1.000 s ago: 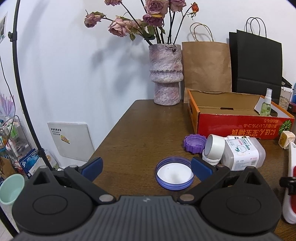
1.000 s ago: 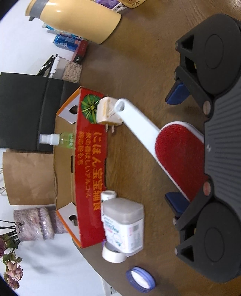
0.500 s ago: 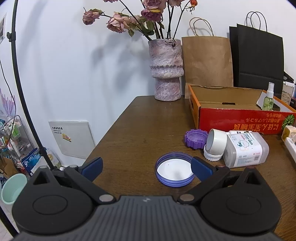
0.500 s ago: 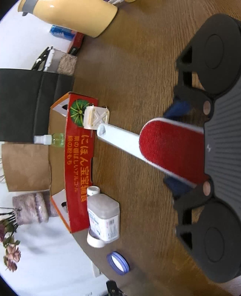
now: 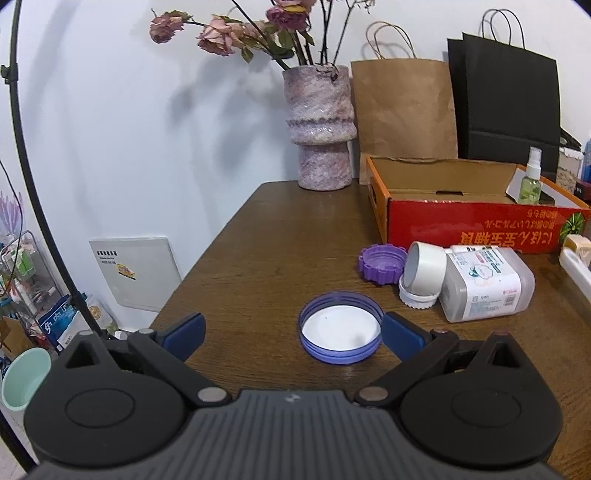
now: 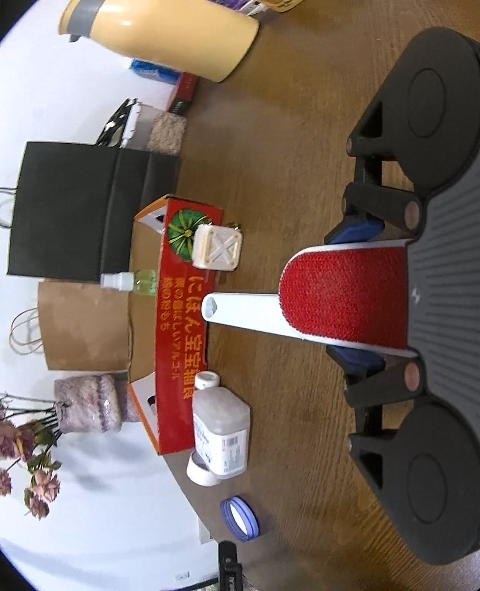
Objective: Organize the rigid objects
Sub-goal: 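Grasp the lint brush handle with the right tool while the left tool grasps the blue-rimmed white lid, then carry the lint brush toward the box with the right tool while the left tool carries the lid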
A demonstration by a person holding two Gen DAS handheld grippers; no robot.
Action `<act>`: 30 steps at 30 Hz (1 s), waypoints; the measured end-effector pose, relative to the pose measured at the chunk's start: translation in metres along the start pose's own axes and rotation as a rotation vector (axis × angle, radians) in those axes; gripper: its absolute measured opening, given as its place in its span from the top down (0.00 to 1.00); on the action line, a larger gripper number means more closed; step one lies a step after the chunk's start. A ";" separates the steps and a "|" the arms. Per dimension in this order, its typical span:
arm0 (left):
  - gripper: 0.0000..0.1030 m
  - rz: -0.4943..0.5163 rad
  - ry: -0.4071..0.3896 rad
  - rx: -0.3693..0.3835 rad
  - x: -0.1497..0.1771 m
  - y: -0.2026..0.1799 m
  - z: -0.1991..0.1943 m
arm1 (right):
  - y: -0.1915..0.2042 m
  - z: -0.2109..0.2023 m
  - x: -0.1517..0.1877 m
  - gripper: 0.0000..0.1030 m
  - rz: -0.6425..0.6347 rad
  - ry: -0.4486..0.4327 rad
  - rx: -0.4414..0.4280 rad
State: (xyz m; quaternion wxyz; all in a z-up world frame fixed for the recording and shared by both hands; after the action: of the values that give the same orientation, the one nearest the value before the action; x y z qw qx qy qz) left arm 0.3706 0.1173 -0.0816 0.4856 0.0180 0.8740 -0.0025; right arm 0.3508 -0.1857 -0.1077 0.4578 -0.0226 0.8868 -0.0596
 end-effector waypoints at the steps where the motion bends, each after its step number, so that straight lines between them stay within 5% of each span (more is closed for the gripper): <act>1: 0.00 0.003 0.005 0.004 0.001 -0.001 0.001 | 0.001 0.000 -0.001 0.46 -0.007 -0.012 -0.001; 18: 0.01 -0.030 0.105 0.063 -0.001 -0.003 0.054 | 0.015 0.005 -0.019 0.46 -0.062 -0.106 -0.015; 20: 0.23 -0.036 0.111 0.079 -0.003 -0.002 0.057 | 0.016 0.005 -0.020 0.46 -0.068 -0.110 -0.016; 22: 0.34 -0.037 0.124 0.104 -0.003 -0.003 0.059 | 0.017 0.005 -0.021 0.46 -0.073 -0.114 -0.016; 30: 0.35 0.002 0.046 0.103 -0.007 -0.011 0.040 | 0.019 0.005 -0.027 0.46 -0.083 -0.138 -0.021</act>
State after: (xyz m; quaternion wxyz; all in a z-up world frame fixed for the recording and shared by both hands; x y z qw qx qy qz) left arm 0.4077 0.1049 -0.0973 0.4638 0.0439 0.8836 -0.0463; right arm 0.3710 -0.1645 -0.0910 0.5147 -0.0681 0.8520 -0.0678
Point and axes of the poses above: each gripper's, at about its wrist camera, not at the fingertips, and z roughly the way its jaws point, y to its left, x to its underside, the point moved 1 cm from there along z, roughly the way its jaws point, and after that the axes turned 12 degrees about x, right-handed, at the moved point
